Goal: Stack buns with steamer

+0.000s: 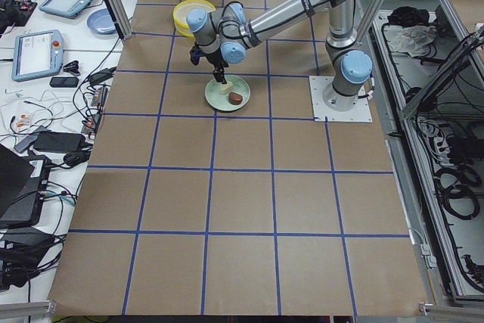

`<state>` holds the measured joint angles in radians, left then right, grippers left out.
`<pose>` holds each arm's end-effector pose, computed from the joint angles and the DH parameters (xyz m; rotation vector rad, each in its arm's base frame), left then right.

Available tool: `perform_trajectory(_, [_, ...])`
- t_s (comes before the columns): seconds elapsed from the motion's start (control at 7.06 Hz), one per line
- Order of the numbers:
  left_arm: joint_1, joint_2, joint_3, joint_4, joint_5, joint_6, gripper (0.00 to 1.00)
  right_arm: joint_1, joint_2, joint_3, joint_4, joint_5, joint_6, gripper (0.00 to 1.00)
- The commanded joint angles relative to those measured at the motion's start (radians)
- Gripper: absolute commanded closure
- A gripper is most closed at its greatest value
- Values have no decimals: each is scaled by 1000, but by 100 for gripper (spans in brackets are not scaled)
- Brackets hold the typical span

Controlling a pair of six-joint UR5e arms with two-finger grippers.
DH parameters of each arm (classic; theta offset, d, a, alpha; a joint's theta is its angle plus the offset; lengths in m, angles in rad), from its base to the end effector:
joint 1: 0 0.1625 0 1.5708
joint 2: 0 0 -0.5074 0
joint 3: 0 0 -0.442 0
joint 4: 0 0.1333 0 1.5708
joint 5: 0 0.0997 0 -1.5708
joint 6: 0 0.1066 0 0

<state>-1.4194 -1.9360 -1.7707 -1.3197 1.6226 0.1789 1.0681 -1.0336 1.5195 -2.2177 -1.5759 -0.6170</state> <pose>-0.0333 -0.6287 0.2677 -0.0554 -3.1005 -0.4974 -0.2527 -0.7352 0.3028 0.1733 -3.0401 0.2040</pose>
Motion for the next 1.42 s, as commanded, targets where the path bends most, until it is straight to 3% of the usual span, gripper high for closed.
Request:
perform_trajectory(0.0, [23, -24, 0, -1, 5, -10, 0, -13, 41, -2, -4, -1, -87, 0])
perform_trajectory(0.28, [24, -64, 10, 46, 6, -22, 0, -34, 47, -2, -5, 1, -122, 0])
perform_trajectory(0.42, [24, -76, 10, 68, 2, -44, 8, -45, 53, -2, -10, 10, -139, 0])
perform_trajectory(0.57, [24, -78, 16, 70, -1, -85, 50, -57, 73, -4, -10, 16, -162, 9])
perform_trajectory(0.71, [24, -78, 16, 97, -3, -93, 99, -59, 72, -1, -10, 17, -161, 18])
perform_trajectory(1.13, [24, -81, 20, 155, -4, -90, 100, -59, 75, -2, -10, 63, -161, 72])
perform_trajectory(1.28, [22, -81, 28, 178, -7, -90, 100, -59, 75, -1, -10, 63, -162, 85])
